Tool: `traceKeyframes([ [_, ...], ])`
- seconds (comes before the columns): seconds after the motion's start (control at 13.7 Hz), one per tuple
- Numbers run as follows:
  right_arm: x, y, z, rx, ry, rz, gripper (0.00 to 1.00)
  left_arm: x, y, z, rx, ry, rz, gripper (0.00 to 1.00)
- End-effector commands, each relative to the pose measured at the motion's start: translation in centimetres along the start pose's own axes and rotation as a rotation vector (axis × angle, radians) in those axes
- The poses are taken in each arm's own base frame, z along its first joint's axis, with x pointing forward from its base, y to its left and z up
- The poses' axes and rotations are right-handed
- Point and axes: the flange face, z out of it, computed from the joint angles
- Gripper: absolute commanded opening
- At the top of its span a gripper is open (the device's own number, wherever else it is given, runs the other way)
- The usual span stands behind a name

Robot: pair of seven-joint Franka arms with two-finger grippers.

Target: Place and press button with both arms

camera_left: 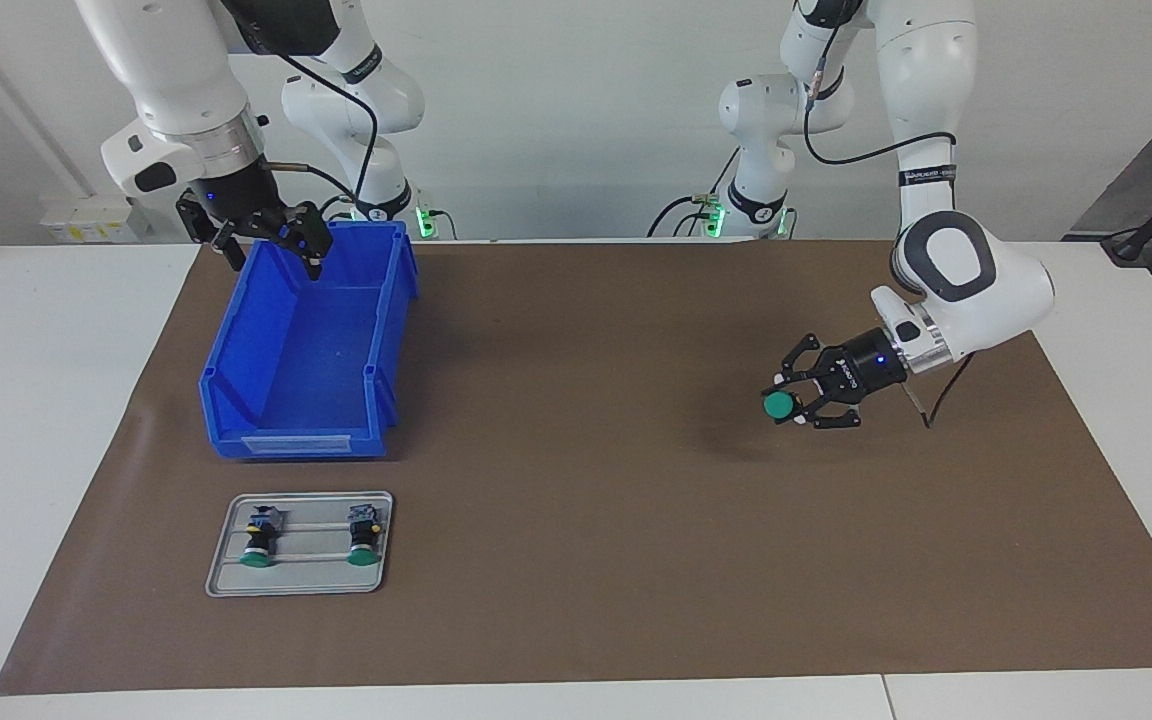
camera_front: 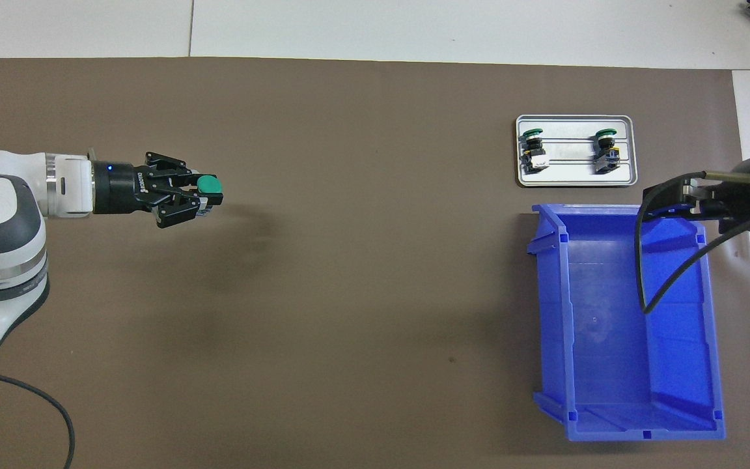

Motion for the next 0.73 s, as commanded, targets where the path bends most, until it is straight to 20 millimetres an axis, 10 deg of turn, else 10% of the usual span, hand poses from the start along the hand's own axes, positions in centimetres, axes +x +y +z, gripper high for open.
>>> traceKeyframes([
  [0.0, -0.6, 0.2, -0.1, 0.015, 0.01, 0.008, 1.0, -3.0, 2.3, 0.9, -0.022, 0.072, 0.058, 0.0],
  [0.66, -0.6, 0.2, -0.1, 0.015, 0.01, 0.008, 1.0, -6.4, 6.4, 4.9, -0.083, 0.139, 0.108, 0.0],
])
